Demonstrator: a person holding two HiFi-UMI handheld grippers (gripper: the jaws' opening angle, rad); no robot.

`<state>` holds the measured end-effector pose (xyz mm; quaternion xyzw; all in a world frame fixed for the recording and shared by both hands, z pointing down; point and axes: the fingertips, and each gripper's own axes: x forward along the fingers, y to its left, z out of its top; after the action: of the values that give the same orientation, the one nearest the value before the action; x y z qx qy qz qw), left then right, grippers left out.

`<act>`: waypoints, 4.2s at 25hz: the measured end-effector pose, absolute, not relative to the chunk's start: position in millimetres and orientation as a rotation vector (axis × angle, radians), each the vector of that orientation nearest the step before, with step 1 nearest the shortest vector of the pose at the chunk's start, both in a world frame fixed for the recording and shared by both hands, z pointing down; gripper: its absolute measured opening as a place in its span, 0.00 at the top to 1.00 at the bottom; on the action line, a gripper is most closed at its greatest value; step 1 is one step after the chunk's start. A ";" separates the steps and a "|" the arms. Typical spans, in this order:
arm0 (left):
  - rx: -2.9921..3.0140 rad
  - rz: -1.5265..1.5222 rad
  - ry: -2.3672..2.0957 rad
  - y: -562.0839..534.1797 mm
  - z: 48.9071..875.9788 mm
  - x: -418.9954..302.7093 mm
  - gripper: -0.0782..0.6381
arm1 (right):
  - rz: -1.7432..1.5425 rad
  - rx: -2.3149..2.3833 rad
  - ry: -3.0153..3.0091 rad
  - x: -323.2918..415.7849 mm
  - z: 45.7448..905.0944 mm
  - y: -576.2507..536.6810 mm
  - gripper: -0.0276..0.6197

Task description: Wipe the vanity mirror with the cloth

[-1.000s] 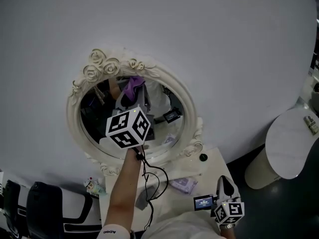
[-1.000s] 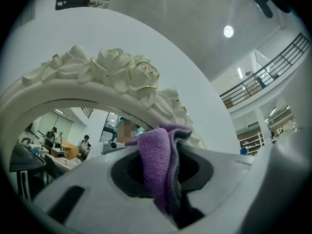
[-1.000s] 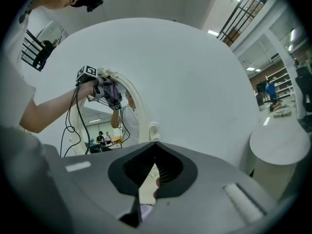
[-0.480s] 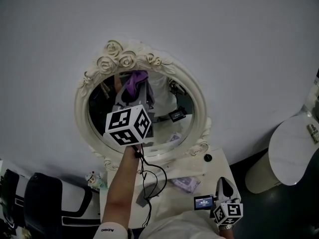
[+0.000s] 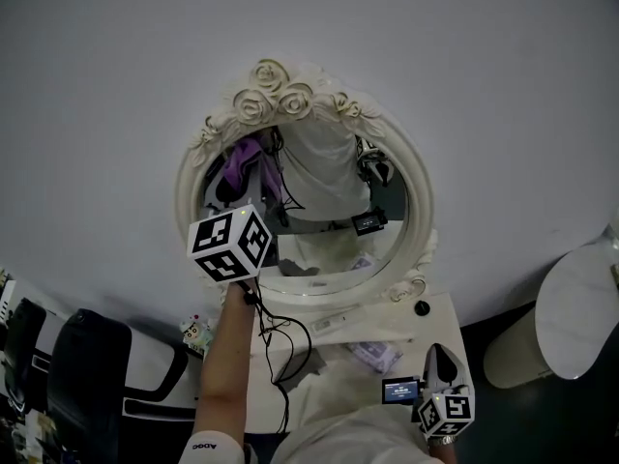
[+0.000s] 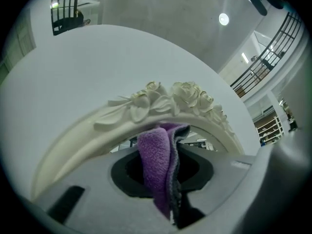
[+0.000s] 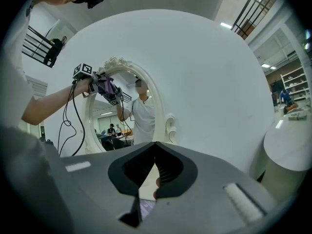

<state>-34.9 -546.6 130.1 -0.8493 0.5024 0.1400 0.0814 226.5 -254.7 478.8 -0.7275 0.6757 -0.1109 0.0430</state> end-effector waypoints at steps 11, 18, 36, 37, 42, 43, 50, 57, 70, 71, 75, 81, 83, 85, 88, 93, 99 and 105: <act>-2.414 0.313 1.630 -554.9 148.2 -85.7 0.76 | -0.302 -2.180 2.146 206.2 469.9 -264.9 0.95; -2.410 0.318 1.663 -546.3 163.0 -79.1 0.76 | -0.302 -2.214 2.108 214.1 470.4 -255.7 0.95; -2.856 0.276 1.136 -502.3 239.0 162.7 0.76 | -0.334 -2.437 1.787 265.0 480.6 -184.9 0.95; -2.867 0.263 1.121 -501.9 244.4 173.2 0.76 | -0.334 -2.454 1.764 269.6 481.4 -179.1 0.95; -2.916 0.241 1.104 -501.1 266.3 206.4 0.76 | -0.371 -2.525 1.659 289.6 490.2 -150.1 0.95; -2.915 0.242 1.115 -502.1 268.9 208.1 0.76 | -0.378 -2.534 1.645 291.7 491.9 -145.2 0.95; -2.877 0.213 1.161 -506.5 272.9 198.4 0.76 | -0.415 -2.541 1.658 297.8 500.6 -138.0 0.95; -2.796 0.192 1.252 -514.3 268.9 151.6 0.76 | -0.383 -2.434 1.841 277.9 490.8 -175.0 0.95; -2.606 0.183 1.553 -541.8 263.7 7.2 0.76 | -0.384 -2.237 2.100 217.2 487.9 -237.2 0.95; -2.590 0.181 1.572 -543.8 264.1 -3.4 0.76 | -0.382 -2.226 2.117 212.0 487.0 -240.5 0.95; -2.507 0.152 1.655 -550.6 266.1 -45.2 0.76 | -0.361 -2.190 2.157 197.0 483.3 -251.3 0.95; -2.413 0.129 1.762 -559.2 268.7 -95.5 0.76 | -0.349 -2.172 2.184 186.8 482.6 -261.9 0.95; -2.391 0.142 1.804 -560.8 269.4 -111.1 0.76 | -0.346 -2.171 2.185 184.5 481.5 -263.1 0.95; -2.371 0.158 1.845 -562.3 270.1 -125.2 0.76 | -0.345 -2.173 2.190 182.9 480.7 -264.1 0.95; -2.348 0.169 1.882 -565.6 271.5 -139.6 0.76 | -0.342 -2.176 2.199 181.6 480.0 -265.4 0.95; -2.311 0.163 1.928 -568.9 273.1 -156.7 0.76 | -0.345 -2.184 2.203 182.2 480.9 -263.1 0.95; -2.244 0.152 1.959 -568.4 275.4 -165.8 0.76 | -0.352 -2.200 2.199 191.9 484.5 -256.4 0.95; -2.381 0.267 1.864 -547.2 279.3 -110.2 0.76 | -0.359 -2.220 2.199 211.7 488.1 -248.3 0.95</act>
<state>-110.2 -547.2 279.3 -0.7832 0.6133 0.0877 0.0530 211.7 -248.3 488.1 -0.7059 0.6991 -0.1141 -0.0019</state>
